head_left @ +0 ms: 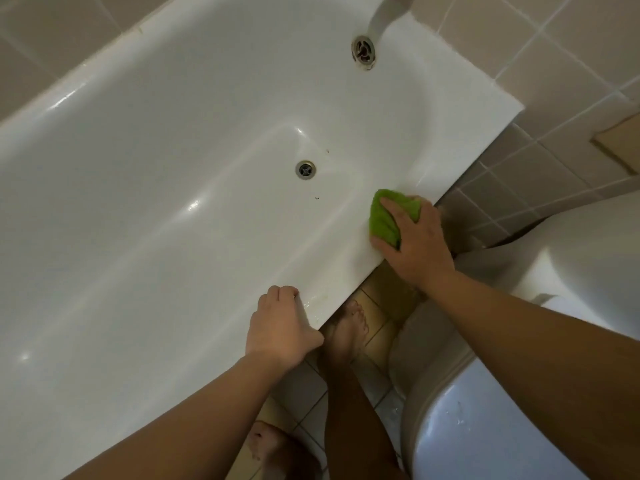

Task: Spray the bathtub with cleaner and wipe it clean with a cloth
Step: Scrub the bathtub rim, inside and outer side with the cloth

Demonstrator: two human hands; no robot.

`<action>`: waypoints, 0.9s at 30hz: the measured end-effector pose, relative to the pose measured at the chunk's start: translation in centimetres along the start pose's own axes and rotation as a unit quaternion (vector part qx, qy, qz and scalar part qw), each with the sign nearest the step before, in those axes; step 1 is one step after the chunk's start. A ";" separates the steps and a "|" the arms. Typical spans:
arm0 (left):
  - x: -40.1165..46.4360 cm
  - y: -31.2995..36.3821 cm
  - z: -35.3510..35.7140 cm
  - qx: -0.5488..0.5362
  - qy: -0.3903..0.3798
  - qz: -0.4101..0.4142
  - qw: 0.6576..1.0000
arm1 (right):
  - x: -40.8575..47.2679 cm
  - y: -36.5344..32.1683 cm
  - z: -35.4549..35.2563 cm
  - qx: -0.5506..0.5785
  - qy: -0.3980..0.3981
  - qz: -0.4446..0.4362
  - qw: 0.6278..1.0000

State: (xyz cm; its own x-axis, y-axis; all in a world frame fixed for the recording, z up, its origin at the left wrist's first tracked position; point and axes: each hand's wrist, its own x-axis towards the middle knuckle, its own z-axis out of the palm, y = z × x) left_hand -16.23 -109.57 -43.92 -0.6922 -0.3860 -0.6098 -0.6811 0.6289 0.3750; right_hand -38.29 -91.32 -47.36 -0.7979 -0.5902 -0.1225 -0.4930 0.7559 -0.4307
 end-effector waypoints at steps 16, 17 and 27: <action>-6.9 -9.2 0.6 0.004 0.028 -0.013 1.000 | -3.0 -5.0 2.4 -0.045 0.015 -0.017 0.999; -7.1 -9.5 0.7 0.004 0.030 -0.013 0.999 | -2.9 -6.1 2.9 -0.063 0.044 0.010 0.997; -8.4 -11.0 0.9 -0.019 0.040 -0.017 0.999 | -9.1 -10.8 5.2 -0.043 -0.117 -0.207 0.970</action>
State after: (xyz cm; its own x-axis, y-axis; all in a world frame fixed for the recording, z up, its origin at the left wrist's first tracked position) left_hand -2.66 -112.67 -43.55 -0.6838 -0.4605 -0.5660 -0.7125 0.5887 0.3818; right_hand -23.92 -95.61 -46.20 -0.4304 -0.8885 -0.1592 -0.7893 0.4560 -0.4112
